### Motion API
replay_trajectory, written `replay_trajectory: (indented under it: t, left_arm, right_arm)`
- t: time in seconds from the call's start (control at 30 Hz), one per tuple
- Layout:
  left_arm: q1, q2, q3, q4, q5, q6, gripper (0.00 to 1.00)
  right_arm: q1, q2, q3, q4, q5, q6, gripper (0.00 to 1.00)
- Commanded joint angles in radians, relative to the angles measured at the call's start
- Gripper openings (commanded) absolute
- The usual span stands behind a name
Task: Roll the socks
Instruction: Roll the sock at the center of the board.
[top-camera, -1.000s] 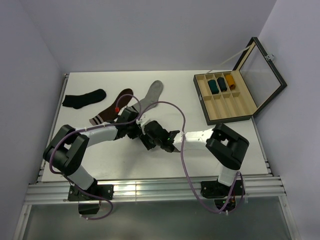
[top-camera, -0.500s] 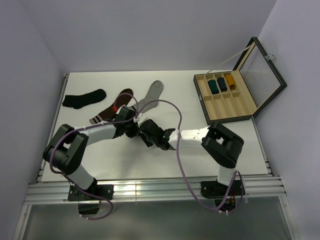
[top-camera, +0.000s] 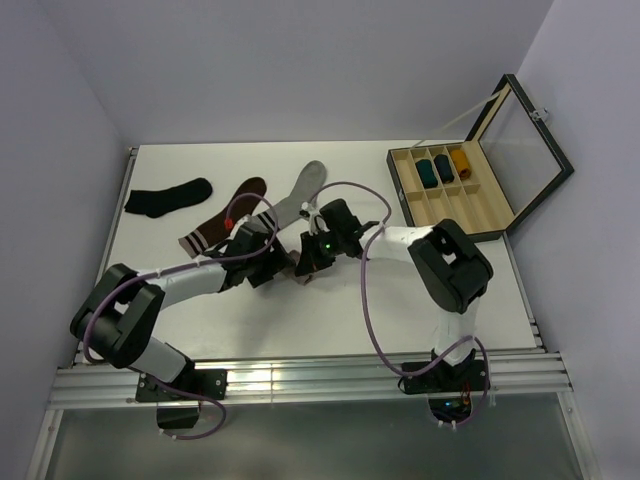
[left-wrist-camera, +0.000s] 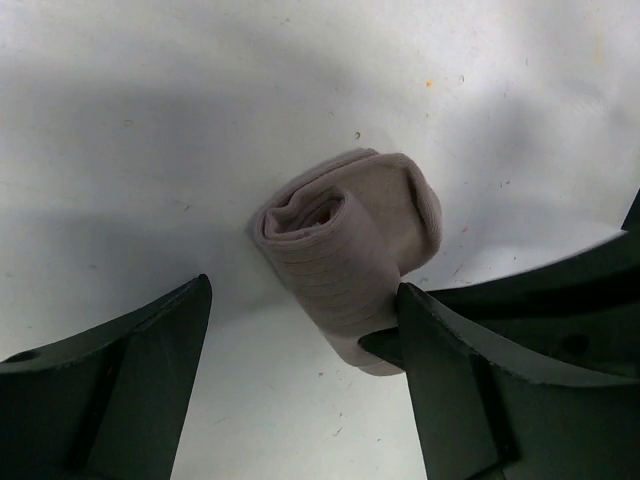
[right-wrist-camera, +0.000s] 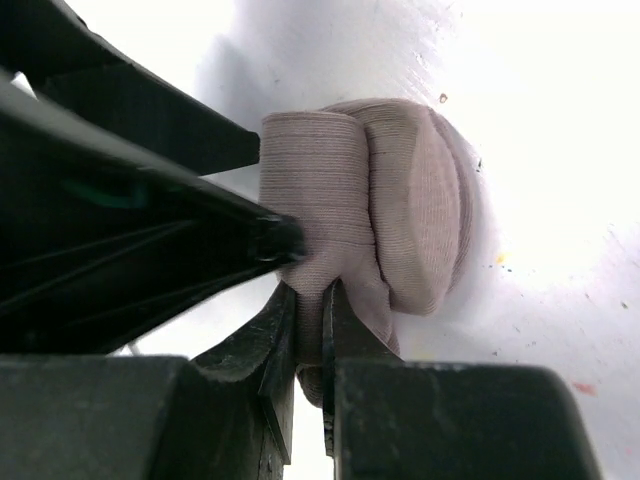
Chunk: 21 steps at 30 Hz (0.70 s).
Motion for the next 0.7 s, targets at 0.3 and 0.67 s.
replay_trajectory:
  t: [0.3,0.67]
  left_arm:
    - [-0.003,-0.016,-0.057,0.078,-0.028,-0.061,0.72]
    - [-0.003,0.037,-0.061,0.109,-0.030,-0.117,0.58]
  right_arm:
    - [-0.110,0.156,0.077,-0.092,-0.316,0.142,0.00]
    - [-0.133,0.170,0.021,0.012,-0.331,0.251,0.00]
